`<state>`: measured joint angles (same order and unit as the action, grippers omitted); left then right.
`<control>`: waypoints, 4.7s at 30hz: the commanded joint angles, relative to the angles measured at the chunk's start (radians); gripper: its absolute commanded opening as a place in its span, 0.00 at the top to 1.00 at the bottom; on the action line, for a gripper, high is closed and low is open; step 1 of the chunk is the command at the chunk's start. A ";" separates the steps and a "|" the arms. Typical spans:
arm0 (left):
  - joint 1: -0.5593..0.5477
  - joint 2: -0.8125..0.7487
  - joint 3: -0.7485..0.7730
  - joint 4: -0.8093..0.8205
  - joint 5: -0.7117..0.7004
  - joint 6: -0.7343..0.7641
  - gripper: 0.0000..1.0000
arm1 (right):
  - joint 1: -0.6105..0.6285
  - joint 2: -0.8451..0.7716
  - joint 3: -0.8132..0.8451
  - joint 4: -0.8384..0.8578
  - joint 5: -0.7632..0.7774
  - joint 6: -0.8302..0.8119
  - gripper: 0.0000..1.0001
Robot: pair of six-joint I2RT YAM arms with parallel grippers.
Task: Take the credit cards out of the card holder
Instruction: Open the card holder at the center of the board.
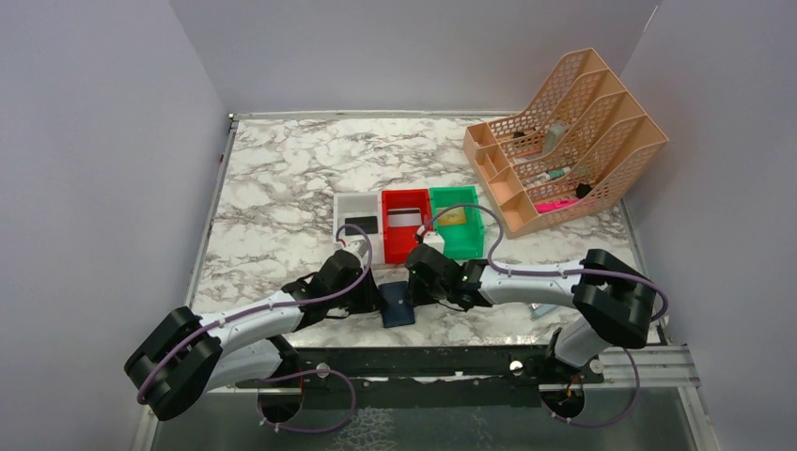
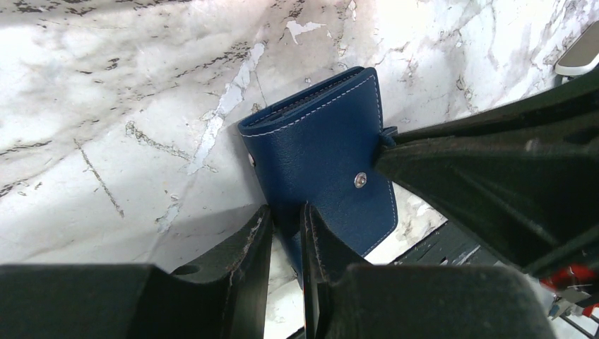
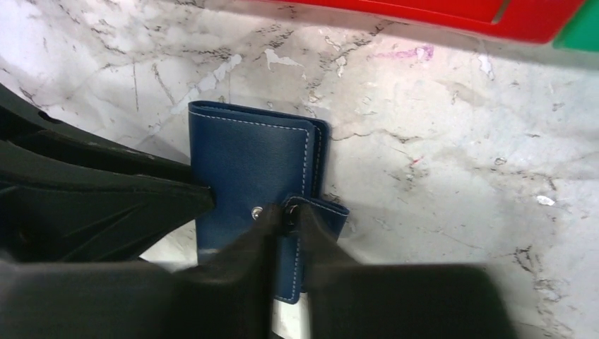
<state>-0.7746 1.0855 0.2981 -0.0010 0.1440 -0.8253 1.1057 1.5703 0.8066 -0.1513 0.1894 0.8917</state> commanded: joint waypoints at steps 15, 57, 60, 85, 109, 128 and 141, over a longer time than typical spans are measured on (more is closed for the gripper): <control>-0.007 0.023 0.002 -0.114 -0.040 0.055 0.76 | -0.018 -0.036 0.018 -0.269 0.170 0.018 0.79; 0.027 0.172 0.292 -0.228 -0.248 0.216 0.43 | -0.339 -0.031 0.025 -0.090 0.078 -0.209 0.58; 0.031 0.211 0.328 -0.219 -0.255 0.230 0.43 | -0.363 -0.028 0.035 -0.083 0.064 -0.233 0.58; 0.060 -0.041 0.212 -0.244 -0.228 0.176 0.39 | -0.371 -0.208 -0.153 0.106 -0.612 -0.219 0.45; 0.069 -0.156 0.175 -0.307 -0.300 0.120 0.01 | -0.168 -0.001 0.031 -0.111 -0.202 -0.222 0.52; 0.069 -0.181 0.166 -0.279 -0.270 0.104 0.01 | -0.168 -0.042 -0.015 -0.051 -0.202 -0.162 0.99; 0.070 -0.210 0.157 -0.220 -0.224 0.103 0.01 | -0.168 -0.320 -0.119 -0.027 -0.228 -0.163 0.99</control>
<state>-0.7124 0.8970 0.4484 -0.2573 -0.1097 -0.7204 0.9340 1.2953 0.7208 -0.2337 0.0010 0.7208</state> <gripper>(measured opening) 0.987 0.049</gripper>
